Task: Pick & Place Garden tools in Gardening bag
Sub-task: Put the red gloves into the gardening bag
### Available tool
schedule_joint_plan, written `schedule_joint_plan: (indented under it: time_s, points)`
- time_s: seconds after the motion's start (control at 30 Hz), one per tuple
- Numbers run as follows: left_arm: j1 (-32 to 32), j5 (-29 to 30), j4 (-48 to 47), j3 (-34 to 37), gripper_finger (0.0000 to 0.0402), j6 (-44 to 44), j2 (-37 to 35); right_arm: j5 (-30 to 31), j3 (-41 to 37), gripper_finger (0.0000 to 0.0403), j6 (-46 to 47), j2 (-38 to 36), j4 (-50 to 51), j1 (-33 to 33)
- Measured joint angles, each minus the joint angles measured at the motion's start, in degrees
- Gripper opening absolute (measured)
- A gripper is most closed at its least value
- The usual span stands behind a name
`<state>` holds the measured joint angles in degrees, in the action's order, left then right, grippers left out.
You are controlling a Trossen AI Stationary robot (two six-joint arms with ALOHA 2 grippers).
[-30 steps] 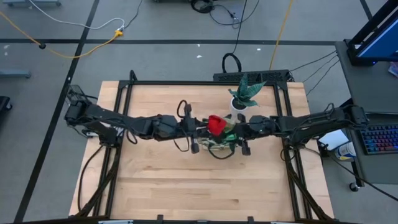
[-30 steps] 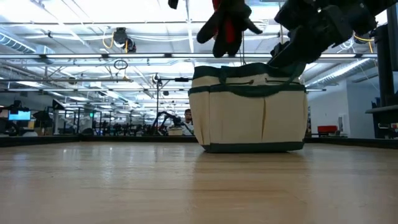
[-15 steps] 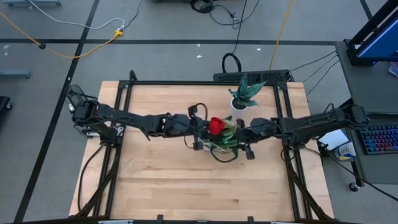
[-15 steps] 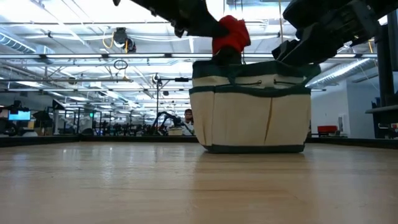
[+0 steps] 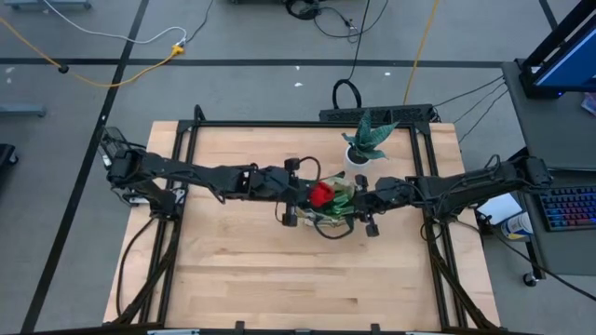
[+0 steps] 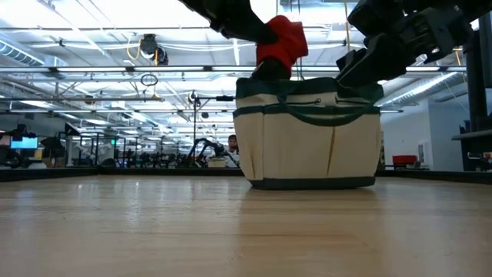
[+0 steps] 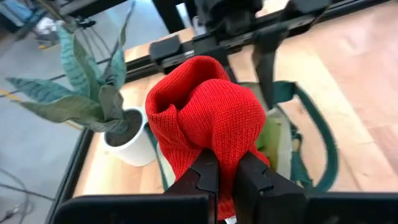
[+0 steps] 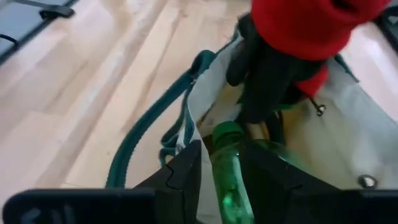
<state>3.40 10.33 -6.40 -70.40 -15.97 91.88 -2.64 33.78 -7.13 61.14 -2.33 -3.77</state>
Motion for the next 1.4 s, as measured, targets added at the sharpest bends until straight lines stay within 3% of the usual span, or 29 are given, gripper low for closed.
schedule_joint_plan:
  time_s: [0.23, 0.47, 0.77, 1.4]
  points:
    - [-2.11, -4.95, -2.47, -2.36, 0.0014, 0.88, 0.49, 1.02, 0.0, 0.01, -1.7, 0.0, -2.49, 0.0]
    - [-3.98, -5.97, -5.41, -2.42, 0.0014, 2.04, 4.56, 0.96, 0.01, 0.01, -2.7, 0.0, -4.19, 0.02]
    - [-5.16, -10.42, -8.18, -2.42, 0.0014, 3.69, 4.87, 1.19, 0.02, 0.01, -2.98, 0.0, -4.09, 0.02]
    - [-7.45, -11.82, -0.72, -2.48, 0.0027, 7.71, 13.78, 1.13, 0.04, 0.01, -2.35, 0.26, -3.62, 0.02]
